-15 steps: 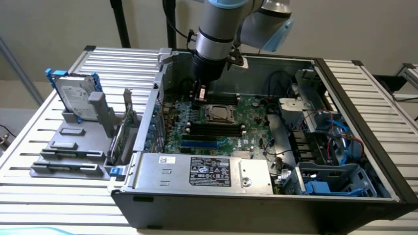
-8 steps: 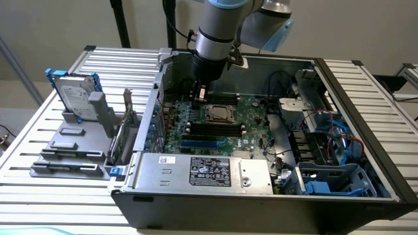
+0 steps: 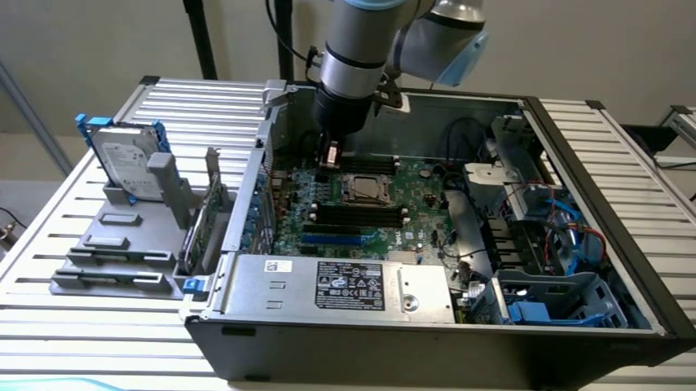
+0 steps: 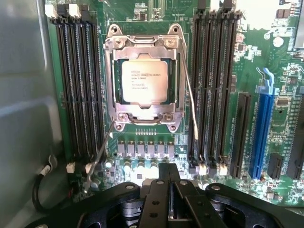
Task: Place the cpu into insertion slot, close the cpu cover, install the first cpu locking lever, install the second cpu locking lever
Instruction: 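Install the first cpu locking lever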
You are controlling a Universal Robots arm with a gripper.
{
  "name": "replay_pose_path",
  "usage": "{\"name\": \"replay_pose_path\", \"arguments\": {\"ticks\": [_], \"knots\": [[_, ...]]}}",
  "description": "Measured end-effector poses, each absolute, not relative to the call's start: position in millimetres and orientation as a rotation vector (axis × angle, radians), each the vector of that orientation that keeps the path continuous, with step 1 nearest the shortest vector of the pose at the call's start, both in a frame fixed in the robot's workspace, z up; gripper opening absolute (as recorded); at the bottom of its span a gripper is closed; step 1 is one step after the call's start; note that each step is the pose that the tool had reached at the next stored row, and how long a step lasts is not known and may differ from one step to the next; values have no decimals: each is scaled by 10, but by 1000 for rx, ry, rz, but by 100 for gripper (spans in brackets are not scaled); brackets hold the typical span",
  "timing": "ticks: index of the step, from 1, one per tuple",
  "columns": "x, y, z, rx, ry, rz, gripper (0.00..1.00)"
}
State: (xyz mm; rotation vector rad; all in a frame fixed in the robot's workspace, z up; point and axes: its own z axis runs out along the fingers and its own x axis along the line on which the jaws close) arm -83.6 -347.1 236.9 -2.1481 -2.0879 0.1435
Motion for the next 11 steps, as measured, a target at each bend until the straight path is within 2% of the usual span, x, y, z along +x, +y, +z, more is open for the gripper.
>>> {"name": "replay_pose_path", "arguments": {"ticks": [11], "knots": [[-874,-3506,2505,-2173,-2018,104,11]]}}
